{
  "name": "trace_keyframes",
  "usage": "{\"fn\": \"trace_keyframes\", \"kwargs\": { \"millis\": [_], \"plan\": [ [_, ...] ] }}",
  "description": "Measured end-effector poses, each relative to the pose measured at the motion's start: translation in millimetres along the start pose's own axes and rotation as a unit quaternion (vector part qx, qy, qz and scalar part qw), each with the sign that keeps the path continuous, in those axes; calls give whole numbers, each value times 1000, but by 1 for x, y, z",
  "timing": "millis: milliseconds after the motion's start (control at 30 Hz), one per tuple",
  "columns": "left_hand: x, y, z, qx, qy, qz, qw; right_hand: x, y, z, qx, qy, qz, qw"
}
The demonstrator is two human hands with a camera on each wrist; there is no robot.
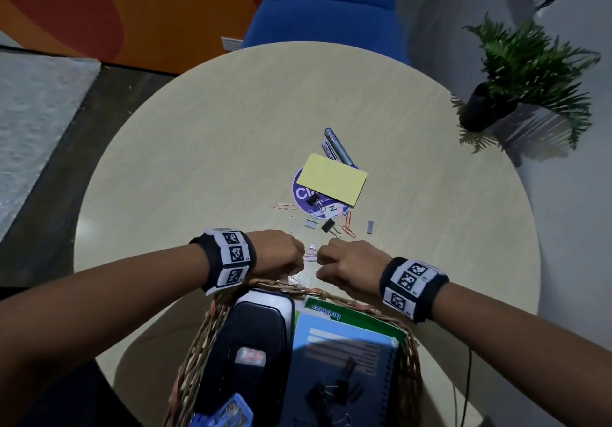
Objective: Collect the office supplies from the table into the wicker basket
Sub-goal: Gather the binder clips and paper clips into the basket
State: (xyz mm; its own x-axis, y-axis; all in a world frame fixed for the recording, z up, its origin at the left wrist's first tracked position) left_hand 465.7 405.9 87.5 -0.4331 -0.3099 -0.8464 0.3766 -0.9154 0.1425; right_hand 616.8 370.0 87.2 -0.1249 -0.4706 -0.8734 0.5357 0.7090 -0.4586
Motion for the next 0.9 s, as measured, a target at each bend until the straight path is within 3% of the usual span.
{"fn": "trace_keyframes", "kwargs": {
  "millis": [233,367,500,567,633,767,900],
  "plan": [
    [1,1,1,-11,9,-34,999,-7,7,-14,92,-57,-9,994],
    [-18,-16,19,-71,59,11,996,-12,7,-7,130,-62,-21,989],
    [-64,-27,61,-147,210,108,961,-47,5,25,202,51,-153,966],
    [-83,-13,82,-157,278,148,936,-66,2,49,232,136,-242,932],
    [-93,15,95,-136,304,183,925,-76,-8,71,245,190,-309,899],
    [-79,77,93,-79,257,145,952,-68,-39,100,266,207,-362,869],
    [-53,116,81,-44,197,81,976,-50,-76,113,244,147,-339,897]
  ]
}}
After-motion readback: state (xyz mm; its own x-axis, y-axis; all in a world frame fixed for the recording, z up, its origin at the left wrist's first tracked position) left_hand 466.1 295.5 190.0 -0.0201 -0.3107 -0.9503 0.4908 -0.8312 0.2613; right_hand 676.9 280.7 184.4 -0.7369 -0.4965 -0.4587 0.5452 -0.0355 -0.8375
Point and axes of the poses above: each hand's wrist, its own z-axis away from the middle knuckle, its own x-axis out of the palm, y = z × x, the point moved 4 cm from there along -z, towards the middle knuckle, and after that the axes turned 12 degrees about -z, right-handed, at the moved point
